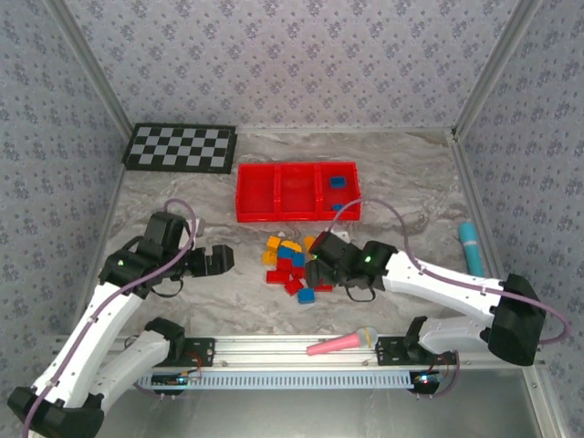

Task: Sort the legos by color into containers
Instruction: Pick up the lego from the bottom-center of the table.

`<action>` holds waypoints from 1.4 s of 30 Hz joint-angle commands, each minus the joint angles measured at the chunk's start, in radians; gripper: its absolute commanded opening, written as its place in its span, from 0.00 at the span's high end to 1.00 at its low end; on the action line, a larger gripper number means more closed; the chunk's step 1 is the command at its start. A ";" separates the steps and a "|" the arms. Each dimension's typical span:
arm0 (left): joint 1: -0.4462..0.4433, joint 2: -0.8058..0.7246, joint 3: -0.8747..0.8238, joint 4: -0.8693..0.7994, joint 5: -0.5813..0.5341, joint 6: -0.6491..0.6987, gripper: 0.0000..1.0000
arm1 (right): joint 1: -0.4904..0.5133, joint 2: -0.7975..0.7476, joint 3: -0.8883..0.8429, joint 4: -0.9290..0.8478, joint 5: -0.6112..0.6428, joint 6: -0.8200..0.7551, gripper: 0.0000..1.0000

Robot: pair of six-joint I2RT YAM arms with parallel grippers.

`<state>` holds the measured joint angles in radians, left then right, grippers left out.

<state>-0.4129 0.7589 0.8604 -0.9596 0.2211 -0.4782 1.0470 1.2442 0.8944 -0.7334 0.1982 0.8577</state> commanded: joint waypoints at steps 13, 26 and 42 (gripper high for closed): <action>-0.007 -0.101 -0.018 0.036 0.059 0.027 0.00 | 0.188 0.365 0.112 0.023 0.019 0.216 0.21; -0.009 -0.159 -0.018 0.034 0.035 0.016 0.00 | 0.173 0.438 0.117 0.070 0.006 0.205 0.36; -0.010 -0.210 -0.021 0.030 -0.017 -0.006 0.00 | 0.139 0.487 0.142 0.098 0.020 0.077 0.67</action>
<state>-0.4156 0.5571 0.8425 -0.9386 0.2165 -0.4797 1.1927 1.7172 1.0199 -0.6357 0.1879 0.9703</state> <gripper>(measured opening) 0.996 0.427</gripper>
